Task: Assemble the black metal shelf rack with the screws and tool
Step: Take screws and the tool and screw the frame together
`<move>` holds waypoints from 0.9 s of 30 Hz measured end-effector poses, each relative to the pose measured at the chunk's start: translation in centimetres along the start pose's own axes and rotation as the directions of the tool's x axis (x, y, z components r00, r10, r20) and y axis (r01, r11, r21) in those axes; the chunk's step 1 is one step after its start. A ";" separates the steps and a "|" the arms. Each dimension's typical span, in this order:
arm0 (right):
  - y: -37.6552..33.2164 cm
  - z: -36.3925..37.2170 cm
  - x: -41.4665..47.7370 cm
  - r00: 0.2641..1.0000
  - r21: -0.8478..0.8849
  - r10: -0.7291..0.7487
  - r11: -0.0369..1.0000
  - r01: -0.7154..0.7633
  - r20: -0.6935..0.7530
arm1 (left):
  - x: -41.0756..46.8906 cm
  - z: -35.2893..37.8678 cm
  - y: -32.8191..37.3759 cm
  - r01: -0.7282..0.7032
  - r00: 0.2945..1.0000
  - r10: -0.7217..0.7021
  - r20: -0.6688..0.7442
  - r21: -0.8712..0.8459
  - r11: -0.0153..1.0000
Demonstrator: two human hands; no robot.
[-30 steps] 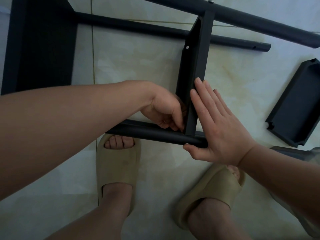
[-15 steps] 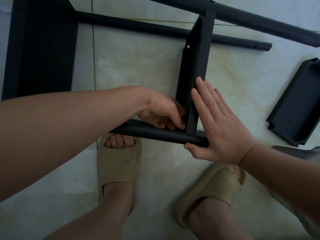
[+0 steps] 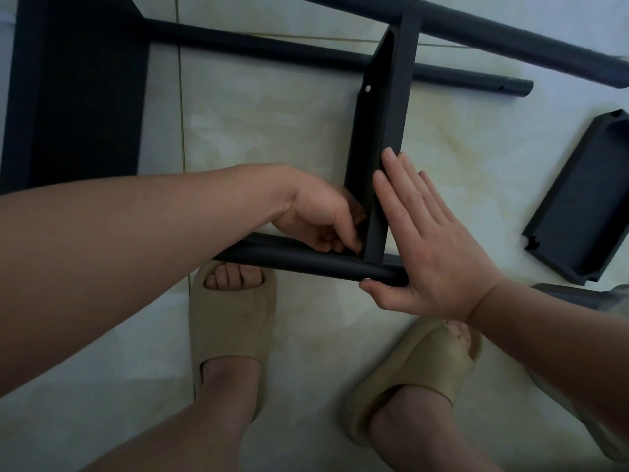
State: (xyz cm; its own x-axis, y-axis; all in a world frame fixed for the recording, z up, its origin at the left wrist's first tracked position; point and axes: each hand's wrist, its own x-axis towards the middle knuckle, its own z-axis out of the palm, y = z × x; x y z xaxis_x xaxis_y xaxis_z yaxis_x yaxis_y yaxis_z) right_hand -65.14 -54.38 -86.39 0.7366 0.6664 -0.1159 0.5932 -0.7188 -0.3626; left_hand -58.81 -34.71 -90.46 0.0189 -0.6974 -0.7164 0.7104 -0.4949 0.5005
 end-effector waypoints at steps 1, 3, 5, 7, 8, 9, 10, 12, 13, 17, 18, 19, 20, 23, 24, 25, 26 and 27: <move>0.0 0.0 0.0 1.000 0.000 0.001 1.000 -0.001 0.000 | 0.0 0.0 -0.2 -0.006 1.000 0.006 0.007 -0.045 0.999; 0.0 -0.1 0.0 1.000 -0.002 -0.001 1.000 0.001 0.002 | 0.1 0.2 -0.7 -0.017 1.000 0.019 0.013 -0.124 0.992; 0.0 -0.1 0.0 1.000 -0.006 -0.002 1.000 0.002 0.003 | 0.1 0.2 -1.0 -0.025 0.999 0.028 0.020 -0.152 0.988; 0.0 0.0 0.0 1.000 -0.008 -0.001 1.000 0.001 0.004 | 0.1 0.2 -1.1 -0.031 0.999 0.036 0.030 -0.158 0.987; 0.0 0.0 0.0 1.000 -0.007 0.000 1.000 0.000 0.003 | 0.1 0.3 -1.2 -0.035 0.999 0.041 0.033 -0.160 0.986; 0.0 0.1 0.0 1.000 -0.007 0.000 1.000 0.000 0.001 | 0.1 0.3 -1.2 -0.040 0.998 0.046 0.034 -0.162 0.986; 0.0 0.1 0.0 1.000 -0.008 -0.001 1.000 0.001 0.000 | 0.1 0.3 -1.2 -0.047 0.998 0.053 0.034 -0.163 0.986; 0.1 0.1 0.0 1.000 -0.010 -0.002 1.000 0.002 -0.002 | 0.1 0.2 -1.1 -0.052 0.998 0.057 0.028 -0.145 0.988; 0.0 0.1 0.0 1.000 -0.010 -0.002 1.000 0.002 -0.003 | 0.1 0.2 -1.0 -0.043 0.998 0.047 0.027 -0.134 0.990; 0.0 0.1 0.0 1.000 -0.009 -0.002 1.000 0.002 -0.004 | -0.1 0.0 -0.5 0.073 0.996 -0.069 0.060 -0.078 0.994; 0.0 0.1 0.0 1.000 -0.010 -0.002 1.000 0.002 -0.003 | -0.1 0.0 -0.3 0.095 0.994 -0.091 0.054 -0.062 0.994; 0.0 0.1 0.0 1.000 -0.012 -0.002 1.000 0.002 -0.003 | -0.1 0.0 0.0 0.107 0.994 -0.106 0.036 -0.042 0.993; 0.0 0.1 0.0 1.000 -0.012 -0.001 1.000 0.001 -0.002 | 0.0 0.0 0.3 0.116 0.993 -0.116 0.009 -0.011 0.993; 0.0 0.0 0.0 1.000 -0.011 0.001 1.000 -0.001 0.001 | 0.1 -0.2 1.3 0.175 0.984 -0.171 -0.048 0.109 0.979; 0.0 0.0 0.0 1.000 -0.011 0.001 1.000 -0.001 0.003 | 0.1 -0.2 1.6 0.203 0.979 -0.197 -0.056 0.138 0.970; 0.0 0.0 0.0 1.000 -0.011 0.002 1.000 -0.002 0.004 | 0.0 -0.2 1.8 0.225 0.974 -0.218 -0.060 0.157 0.962; 0.0 0.0 0.0 1.000 -0.011 0.001 1.000 -0.001 0.003 | 0.0 -0.2 1.9 0.241 0.970 -0.234 -0.062 0.169 0.956; 0.0 0.0 0.0 1.000 -0.011 0.001 1.000 -0.001 0.002 | 0.0 -0.2 2.1 0.249 0.968 -0.241 -0.065 0.177 0.952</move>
State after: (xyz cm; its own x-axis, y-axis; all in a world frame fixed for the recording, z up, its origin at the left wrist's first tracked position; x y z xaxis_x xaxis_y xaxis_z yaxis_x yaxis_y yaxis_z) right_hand -65.18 -54.40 -86.40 0.7365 0.6660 -0.1183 0.5959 -0.7216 -0.3525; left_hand -57.18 -35.64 -89.57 -0.1072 -0.5224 -0.8459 0.5566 -0.7365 0.3843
